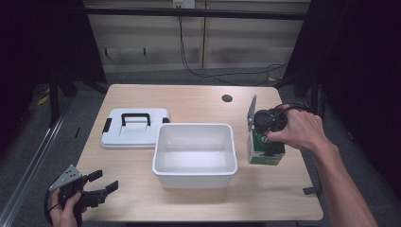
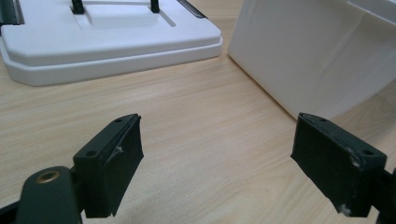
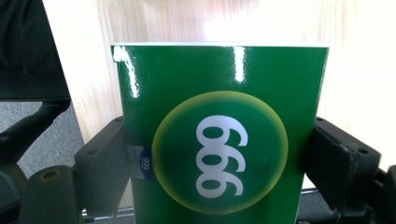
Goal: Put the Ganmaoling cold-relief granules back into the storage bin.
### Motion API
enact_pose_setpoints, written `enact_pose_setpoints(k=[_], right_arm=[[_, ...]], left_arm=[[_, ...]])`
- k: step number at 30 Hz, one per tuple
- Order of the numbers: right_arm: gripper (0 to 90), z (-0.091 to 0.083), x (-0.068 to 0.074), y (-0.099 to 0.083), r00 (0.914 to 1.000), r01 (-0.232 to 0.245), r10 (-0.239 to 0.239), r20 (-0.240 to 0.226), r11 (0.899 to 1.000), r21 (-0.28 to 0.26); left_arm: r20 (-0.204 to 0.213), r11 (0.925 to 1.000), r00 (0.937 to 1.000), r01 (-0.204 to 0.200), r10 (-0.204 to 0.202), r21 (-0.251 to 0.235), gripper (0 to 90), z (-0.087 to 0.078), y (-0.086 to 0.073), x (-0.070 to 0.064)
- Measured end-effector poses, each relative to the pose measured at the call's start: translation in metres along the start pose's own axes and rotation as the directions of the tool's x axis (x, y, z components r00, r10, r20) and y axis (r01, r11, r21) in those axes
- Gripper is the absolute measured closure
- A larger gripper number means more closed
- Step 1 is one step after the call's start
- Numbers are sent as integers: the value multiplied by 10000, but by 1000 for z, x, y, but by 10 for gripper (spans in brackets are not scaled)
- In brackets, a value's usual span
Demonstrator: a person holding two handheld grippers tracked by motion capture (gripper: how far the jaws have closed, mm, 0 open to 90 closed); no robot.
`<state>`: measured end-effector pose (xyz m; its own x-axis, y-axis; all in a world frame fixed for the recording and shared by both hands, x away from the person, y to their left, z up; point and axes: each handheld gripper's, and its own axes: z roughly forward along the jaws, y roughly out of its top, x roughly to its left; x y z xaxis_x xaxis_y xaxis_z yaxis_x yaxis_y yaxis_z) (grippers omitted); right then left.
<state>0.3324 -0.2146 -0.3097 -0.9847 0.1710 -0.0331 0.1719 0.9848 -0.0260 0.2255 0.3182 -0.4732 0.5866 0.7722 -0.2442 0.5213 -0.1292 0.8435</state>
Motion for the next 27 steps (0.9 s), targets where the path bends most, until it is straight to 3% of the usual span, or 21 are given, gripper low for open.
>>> enact_pose_setpoints(k=[6,15,17,27], right_arm=[[162,-13,1,2,9999,-39,39,108,10000,-26],[162,-47,1,3,9991,15,-1,430,9995,-324],[163,-52,2,4,9991,5,2,424,9999,-152],[163,-66,3,16,9986,192,-169,499,9988,-455]], left_arm=[[46,10000,10000,-37,37,34,158,1,0,-1],[11,10000,10000,-61,61,19,158,0,0,0],[4,10000,10000,-45,45,19,158,0,0,0],[-25,10000,10000,-72,72,25,158,1,0,0]])
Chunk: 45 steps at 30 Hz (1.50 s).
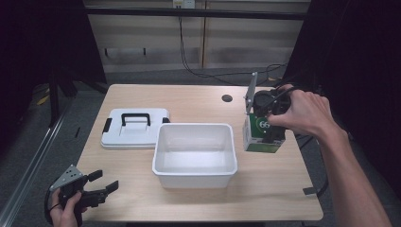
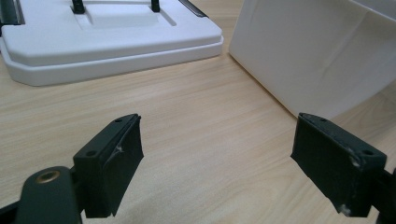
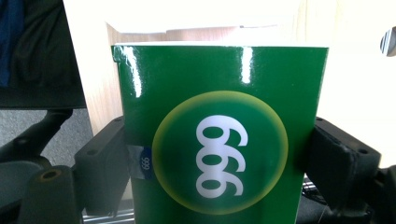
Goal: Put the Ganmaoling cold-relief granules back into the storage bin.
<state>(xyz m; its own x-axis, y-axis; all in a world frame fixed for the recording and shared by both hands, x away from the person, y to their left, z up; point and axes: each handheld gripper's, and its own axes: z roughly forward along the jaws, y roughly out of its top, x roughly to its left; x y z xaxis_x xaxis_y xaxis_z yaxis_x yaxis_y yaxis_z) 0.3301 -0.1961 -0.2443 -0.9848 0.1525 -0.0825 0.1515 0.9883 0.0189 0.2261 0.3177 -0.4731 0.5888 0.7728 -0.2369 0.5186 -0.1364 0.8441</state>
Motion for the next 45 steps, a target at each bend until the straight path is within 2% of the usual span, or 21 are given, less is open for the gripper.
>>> enact_pose_setpoints(k=[3,5,9,10,16,18,23,27,34,45], right_arm=[[163,0,0,4,10000,-52,53,39,9997,-236],[163,0,-1,11,9999,103,-104,-24,9990,-433],[163,-1,-1,23,9998,174,-174,4,9993,-319],[162,-3,-1,29,9994,342,-342,13,9988,-343],[162,-4,-1,45,9992,403,-404,-60,9991,-155],[162,-3,-2,53,9980,630,-630,-67,9980,-94],[161,-5,-3,65,9975,697,-699,-69,9971,-313],[161,-1,-4,78,9957,912,-917,-134,9953,-320],[161,5,-5,93,9946,1009,-1015,-197,9945,-285],[160,26,-6,113,9905,1297,-1301,-454,9915,-98]], left_arm=[[-19,10000,10000,12,-12,5,158,0,0,0],[-5,10000,10000,-14,14,7,158,0,0,0],[-22,10000,10000,-46,46,10,158,-1,0,0],[-20,10000,10000,-51,51,2,158,-1,0,0],[0,10000,10000,9,-9,-84,158,-2,0,0],[-12,10000,10000,11,-11,-95,158,-1,0,0],[77,9999,9999,-69,70,-105,158,-2,0,0],[106,9999,9999,-75,76,-100,158,-2,0,0],[144,9999,9998,-101,102,-93,158,-2,0,-1],[166,9999,9998,-117,118,-82,158,-2,0,-1]])
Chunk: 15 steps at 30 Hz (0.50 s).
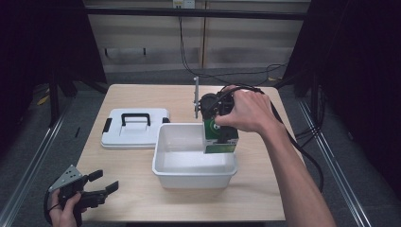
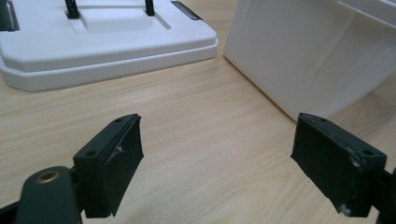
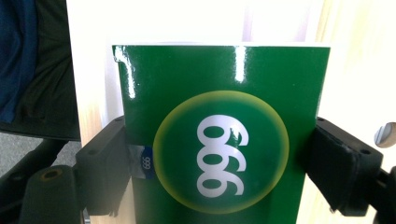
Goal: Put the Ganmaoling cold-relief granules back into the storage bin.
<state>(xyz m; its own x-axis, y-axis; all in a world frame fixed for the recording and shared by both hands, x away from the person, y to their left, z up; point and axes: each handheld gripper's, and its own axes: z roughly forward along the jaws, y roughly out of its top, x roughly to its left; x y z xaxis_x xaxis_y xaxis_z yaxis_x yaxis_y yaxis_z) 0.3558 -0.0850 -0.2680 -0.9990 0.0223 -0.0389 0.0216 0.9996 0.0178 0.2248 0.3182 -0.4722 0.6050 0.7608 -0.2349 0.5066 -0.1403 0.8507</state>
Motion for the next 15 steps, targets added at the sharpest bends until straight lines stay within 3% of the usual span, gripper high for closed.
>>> enact_pose_setpoints(k=[14,15], right_arm=[[160,41,-8,5,9988,-12,22,-487,9998,211],[160,44,-7,5,9983,-247,261,-513,9993,273]], left_arm=[[-27,10000,10000,84,-85,-35,159,0,0,1],[-27,10000,10000,84,-85,-35,158,0,0,1]])
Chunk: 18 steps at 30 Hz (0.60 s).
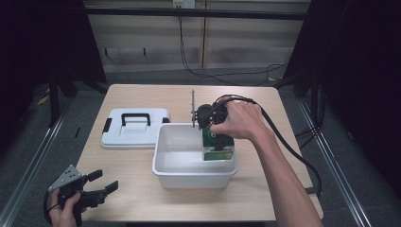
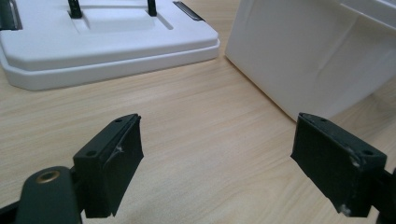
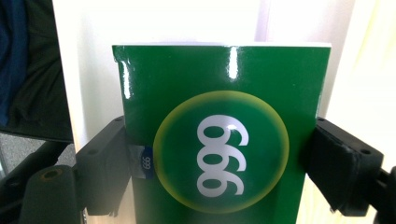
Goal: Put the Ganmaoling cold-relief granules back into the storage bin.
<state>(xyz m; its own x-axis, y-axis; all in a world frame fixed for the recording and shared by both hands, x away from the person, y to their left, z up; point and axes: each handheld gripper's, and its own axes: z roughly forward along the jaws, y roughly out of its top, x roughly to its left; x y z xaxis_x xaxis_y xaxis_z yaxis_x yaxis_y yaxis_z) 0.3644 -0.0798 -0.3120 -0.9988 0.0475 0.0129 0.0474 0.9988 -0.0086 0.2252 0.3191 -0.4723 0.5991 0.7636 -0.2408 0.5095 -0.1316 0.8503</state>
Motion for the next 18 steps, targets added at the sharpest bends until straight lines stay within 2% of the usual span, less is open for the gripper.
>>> enact_pose_setpoints(k=[6,11,15,18], right_arm=[[160,11,-3,0,9999,71,-71,-104,10000,-2],[159,23,-4,2,9997,-78,80,-251,9999,90],[159,36,-7,0,9991,-134,128,-410,9998,-129],[159,41,-7,-1,9991,-162,159,-400,9998,-74]], left_arm=[[-9,10000,10000,25,-25,-26,158,0,0,-1],[-34,10000,10000,-18,18,-14,158,0,0,1],[-8,10000,10000,12,-12,2,158,1,0,0],[-20,10000,10000,8,-8,-7,158,0,0,0]])
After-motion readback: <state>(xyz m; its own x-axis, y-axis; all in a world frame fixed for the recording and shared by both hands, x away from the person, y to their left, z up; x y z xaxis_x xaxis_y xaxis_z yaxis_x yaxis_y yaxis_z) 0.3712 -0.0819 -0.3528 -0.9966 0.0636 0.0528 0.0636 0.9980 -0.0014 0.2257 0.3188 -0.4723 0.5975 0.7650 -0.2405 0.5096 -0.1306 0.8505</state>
